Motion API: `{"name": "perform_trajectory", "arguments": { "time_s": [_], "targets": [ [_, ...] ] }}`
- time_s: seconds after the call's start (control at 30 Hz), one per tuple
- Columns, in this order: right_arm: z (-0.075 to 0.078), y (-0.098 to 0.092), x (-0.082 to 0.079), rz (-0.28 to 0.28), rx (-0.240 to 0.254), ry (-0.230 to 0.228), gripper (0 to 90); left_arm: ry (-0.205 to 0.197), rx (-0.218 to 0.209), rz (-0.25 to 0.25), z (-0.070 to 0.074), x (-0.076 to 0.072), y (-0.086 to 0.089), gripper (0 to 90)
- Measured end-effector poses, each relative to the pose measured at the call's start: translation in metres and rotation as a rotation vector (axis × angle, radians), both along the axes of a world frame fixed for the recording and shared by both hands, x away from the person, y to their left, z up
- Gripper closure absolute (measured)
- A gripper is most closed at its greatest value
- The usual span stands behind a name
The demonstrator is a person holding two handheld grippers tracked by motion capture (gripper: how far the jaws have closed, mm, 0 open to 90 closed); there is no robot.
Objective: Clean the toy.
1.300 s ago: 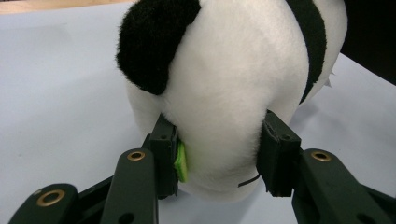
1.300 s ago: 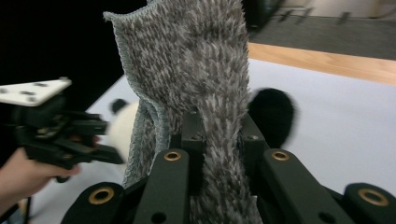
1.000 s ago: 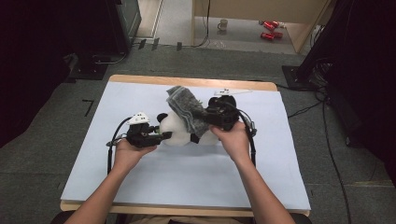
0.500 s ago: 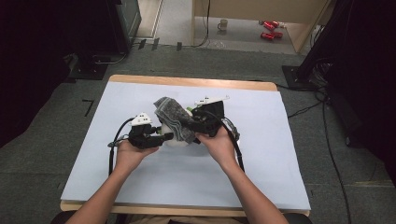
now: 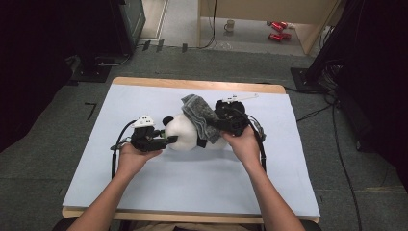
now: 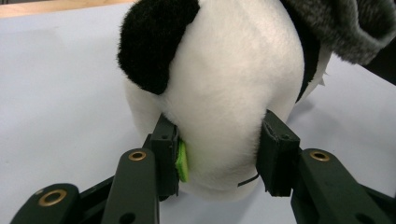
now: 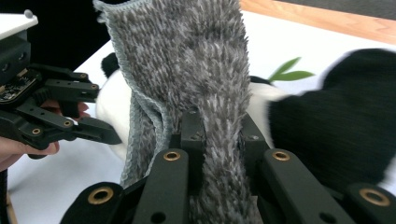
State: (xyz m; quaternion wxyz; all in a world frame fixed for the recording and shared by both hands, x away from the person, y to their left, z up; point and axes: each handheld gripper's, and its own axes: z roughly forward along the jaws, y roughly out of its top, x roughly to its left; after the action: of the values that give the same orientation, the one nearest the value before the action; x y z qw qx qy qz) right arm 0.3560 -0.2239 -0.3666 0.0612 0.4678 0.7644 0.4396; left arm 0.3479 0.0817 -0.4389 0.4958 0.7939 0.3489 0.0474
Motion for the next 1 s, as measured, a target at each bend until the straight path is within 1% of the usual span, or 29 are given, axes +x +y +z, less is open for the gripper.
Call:
{"name": "perform_trajectory", "arguments": {
  "time_s": [0.13,0.2,0.23,0.3,0.33,0.37,0.4,0.43,0.47,0.53,0.57,0.6,0.67,0.73,0.77,0.83,0.87,0.9,0.93,1.0],
  "targets": [
    [0.002,-0.017,0.002,-0.034,0.016,0.014,78.3,0.001,-0.010,0.001,-0.001,0.002,0.001,57.6],
    [0.004,-0.029,0.003,-0.061,0.010,0.014,78.2,0.009,-0.023,0.003,-0.001,0.003,0.001,58.8],
    [0.005,-0.033,0.003,-0.077,-0.005,0.007,78.2,0.016,-0.029,0.005,-0.001,0.004,0.002,59.8],
    [0.008,-0.041,0.002,-0.137,-0.087,-0.033,78.4,0.031,-0.040,0.012,-0.001,0.006,0.002,61.5],
    [0.009,-0.046,0.002,-0.163,-0.107,-0.042,78.4,0.038,-0.042,0.015,-0.001,0.006,0.003,62.4],
    [0.010,-0.051,0.002,-0.183,-0.105,-0.047,78.4,0.052,-0.049,0.019,-0.001,0.008,0.004,63.2],
    [0.012,-0.058,0.002,-0.199,-0.087,-0.048,78.4,0.066,-0.058,0.023,-0.001,0.009,0.004,64.5],
    [0.012,-0.061,0.002,-0.202,-0.069,-0.045,78.4,0.081,-0.067,0.028,-0.001,0.010,0.005,65.1],
    [0.013,-0.064,0.002,-0.199,-0.034,-0.037,78.4,0.095,-0.089,0.036,-0.001,0.011,0.005,66.1],
    [0.016,-0.067,0.001,-0.182,0.033,-0.034,78.3,0.127,-0.137,0.040,-0.001,0.013,0.006,68.4],
    [0.017,-0.067,0.000,-0.169,0.059,-0.035,78.3,0.147,-0.167,0.042,0.000,0.013,0.006,69.9],
    [0.020,-0.065,-0.001,-0.154,0.081,-0.037,78.2,0.156,-0.181,0.040,0.000,0.013,0.006,71.3],
    [0.024,-0.062,-0.003,-0.135,0.100,-0.045,78.3,0.165,-0.210,0.033,0.004,0.013,0.007,73.2],
    [0.030,-0.058,-0.006,-0.114,0.119,-0.055,78.2,0.196,-0.242,0.026,0.008,0.014,0.009,73.8],
    [0.033,-0.056,-0.008,-0.106,0.129,-0.065,78.2,0.202,-0.260,0.024,0.011,0.013,0.010,74.3],
    [0.041,-0.053,-0.012,-0.086,0.140,-0.076,78.2,0.235,-0.299,0.018,0.015,0.013,0.013,74.4],
    [0.044,-0.052,-0.014,-0.078,0.149,-0.086,78.2,0.255,-0.325,0.012,0.017,0.013,0.015,74.4],
    [0.048,-0.050,-0.016,-0.069,0.153,-0.091,78.1,0.284,-0.352,0.004,0.019,0.013,0.017,74.3],
    [0.051,-0.049,-0.018,-0.058,0.158,-0.095,78.1,0.310,-0.385,0.008,0.020,0.013,0.019,74.3],
    [0.055,-0.045,-0.022,-0.039,0.168,-0.101,78.0,0.346,-0.427,0.013,0.020,0.013,0.022,74.2]
  ]
}}
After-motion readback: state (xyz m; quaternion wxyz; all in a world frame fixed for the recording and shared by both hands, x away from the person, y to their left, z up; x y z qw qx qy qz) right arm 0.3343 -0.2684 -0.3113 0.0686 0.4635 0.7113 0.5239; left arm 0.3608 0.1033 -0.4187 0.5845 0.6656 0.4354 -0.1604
